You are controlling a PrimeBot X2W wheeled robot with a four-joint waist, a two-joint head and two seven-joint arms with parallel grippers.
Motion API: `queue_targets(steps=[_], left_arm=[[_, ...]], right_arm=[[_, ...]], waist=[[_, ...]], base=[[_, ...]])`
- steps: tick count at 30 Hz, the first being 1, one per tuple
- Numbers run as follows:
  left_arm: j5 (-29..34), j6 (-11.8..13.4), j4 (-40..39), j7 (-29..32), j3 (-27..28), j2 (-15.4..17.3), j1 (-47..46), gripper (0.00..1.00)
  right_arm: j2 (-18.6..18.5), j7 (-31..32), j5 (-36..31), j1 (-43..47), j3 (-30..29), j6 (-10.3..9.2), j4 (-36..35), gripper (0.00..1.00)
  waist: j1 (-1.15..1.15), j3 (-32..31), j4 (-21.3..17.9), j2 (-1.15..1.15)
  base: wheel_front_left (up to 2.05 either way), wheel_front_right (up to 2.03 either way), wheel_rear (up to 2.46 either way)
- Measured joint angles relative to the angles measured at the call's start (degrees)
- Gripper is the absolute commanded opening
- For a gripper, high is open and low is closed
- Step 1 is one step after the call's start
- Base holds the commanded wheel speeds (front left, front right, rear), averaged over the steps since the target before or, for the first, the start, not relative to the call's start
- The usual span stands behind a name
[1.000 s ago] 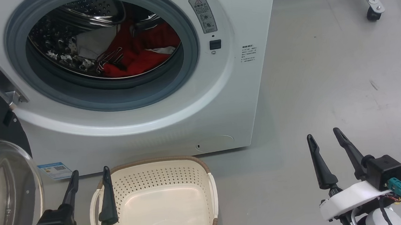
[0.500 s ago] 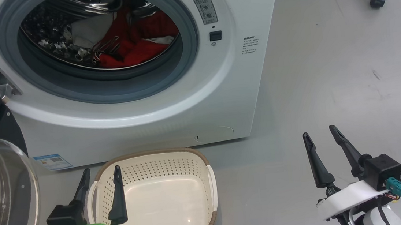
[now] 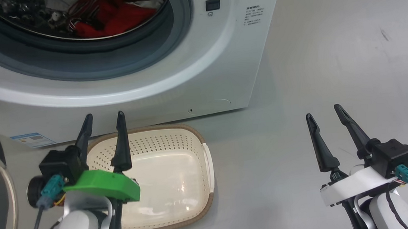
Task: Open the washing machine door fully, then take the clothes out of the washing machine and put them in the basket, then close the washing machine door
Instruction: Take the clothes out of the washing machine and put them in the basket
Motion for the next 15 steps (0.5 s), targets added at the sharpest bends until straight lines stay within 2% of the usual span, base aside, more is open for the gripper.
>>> queue_targets(steps=[5, 15], left_arm=[[-1.1, -0.18, 2.52, 3.0, 0.54, -0.19, -5.82, 1.0], [-2.59, -2.09, 6.16, 9.36, 1.55, 0.44, -18.35, 1.0]], right_arm=[[0.05, 0.0, 0.13, -1.57, 0.64, 0.11, -0.37, 1.0], [0.2, 0.0, 1.25, -5.96, 1.57, 0.65, -0.79, 1.0]], waist=[[0.0, 3.74, -1.1, 0.0], [0.0, 10.56, -3.9, 0.0]], base=[[0.0, 0.0, 0.0], [0.0, 0.0, 0.0]])
